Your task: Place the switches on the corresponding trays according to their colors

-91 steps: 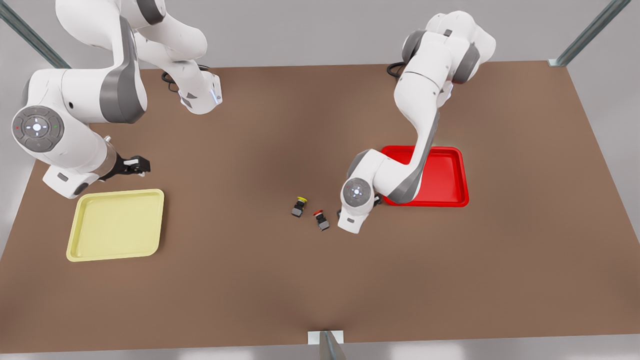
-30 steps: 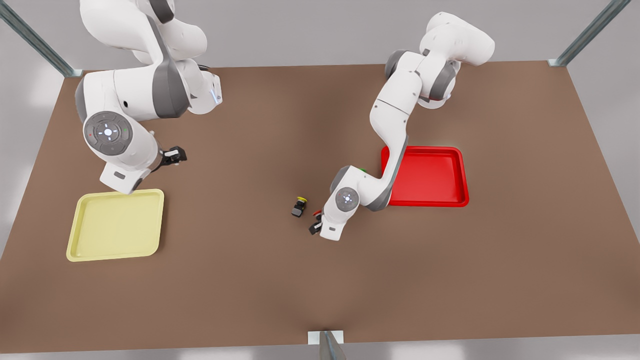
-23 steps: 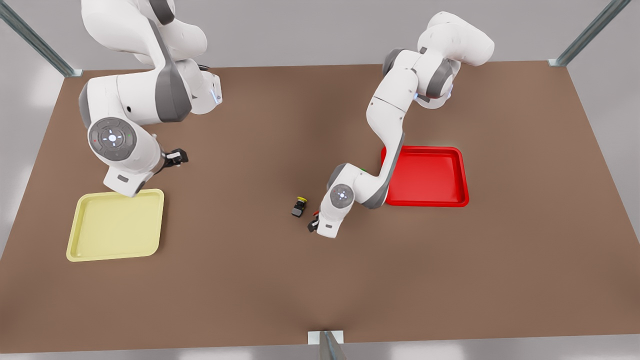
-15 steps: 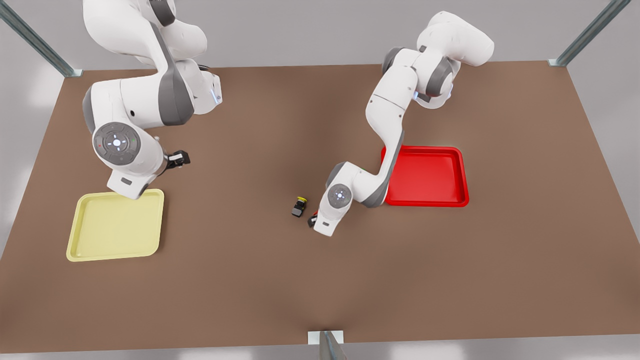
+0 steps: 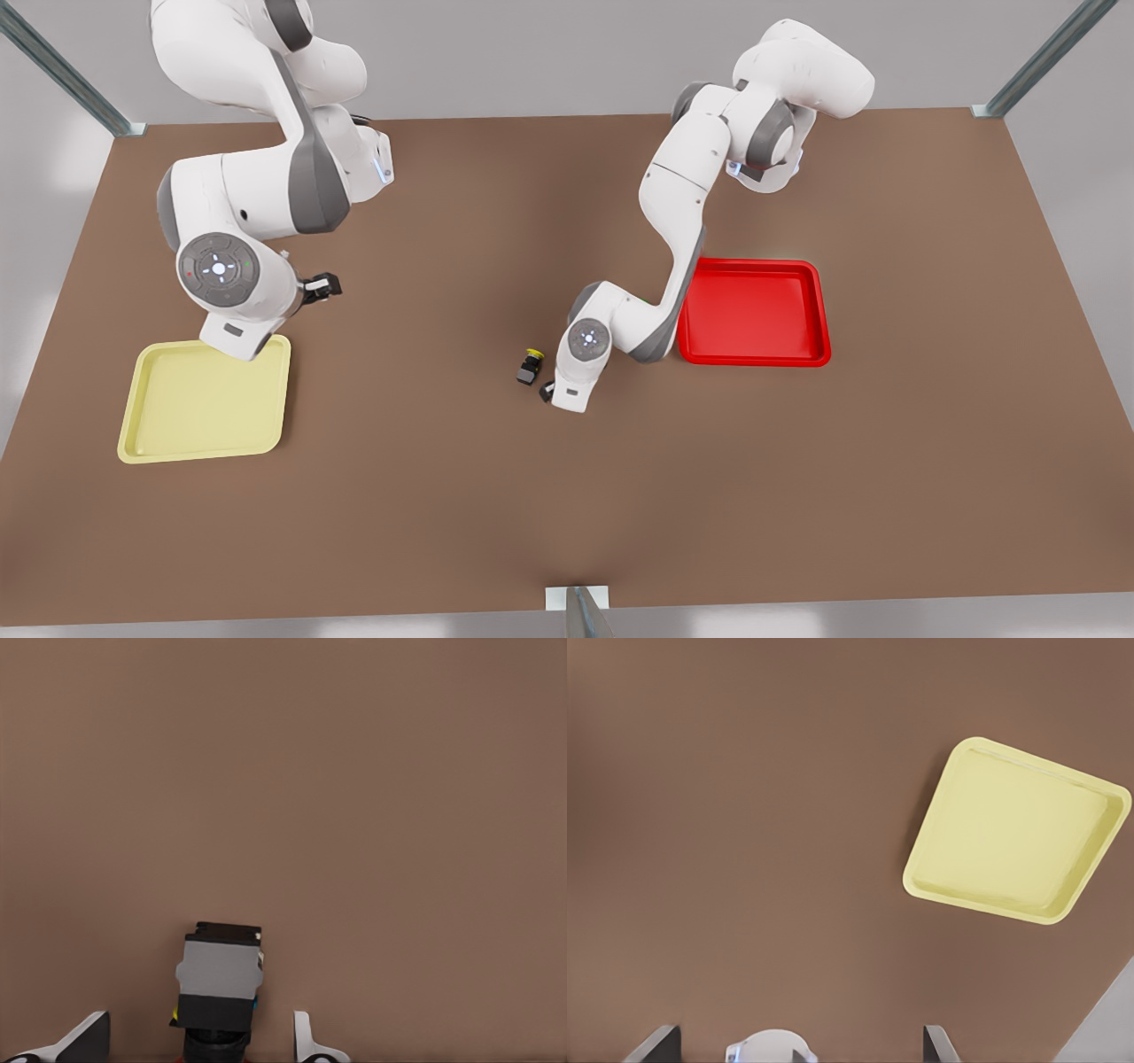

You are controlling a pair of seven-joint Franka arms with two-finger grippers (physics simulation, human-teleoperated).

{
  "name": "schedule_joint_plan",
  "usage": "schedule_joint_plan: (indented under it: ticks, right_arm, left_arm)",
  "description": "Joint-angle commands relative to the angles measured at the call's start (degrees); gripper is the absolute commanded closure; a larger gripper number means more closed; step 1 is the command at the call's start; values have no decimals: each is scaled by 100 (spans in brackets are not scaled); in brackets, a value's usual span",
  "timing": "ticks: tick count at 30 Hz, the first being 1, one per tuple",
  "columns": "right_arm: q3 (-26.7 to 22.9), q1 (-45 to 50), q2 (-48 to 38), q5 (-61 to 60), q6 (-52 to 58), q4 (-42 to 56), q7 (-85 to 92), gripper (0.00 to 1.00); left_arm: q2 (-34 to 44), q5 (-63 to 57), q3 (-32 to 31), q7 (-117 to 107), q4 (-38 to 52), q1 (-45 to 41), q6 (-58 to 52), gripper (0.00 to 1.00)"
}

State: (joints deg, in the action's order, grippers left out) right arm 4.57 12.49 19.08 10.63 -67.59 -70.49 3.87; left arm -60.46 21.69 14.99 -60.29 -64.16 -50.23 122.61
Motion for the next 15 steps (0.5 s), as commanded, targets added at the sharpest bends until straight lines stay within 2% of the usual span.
schedule_joint_plan:
  ticks: [1,6,9,15]
  right_arm:
    - [0,-1,0,0,0,0,0,0]
    - [0,-1,0,0,35,0,0,0]
    - [9,-1,8,-9,35,0,0,0]
    - [9,78,43,0,123,26,0,0]
  left_arm:
    - [-1,-25,48,9,0,-31,0,0]
    - [-80,-25,215,9,9,-207,9,1]
    - [-106,-25,215,9,9,-207,26,25]
    - [-106,-25,206,18,9,-198,44,27]
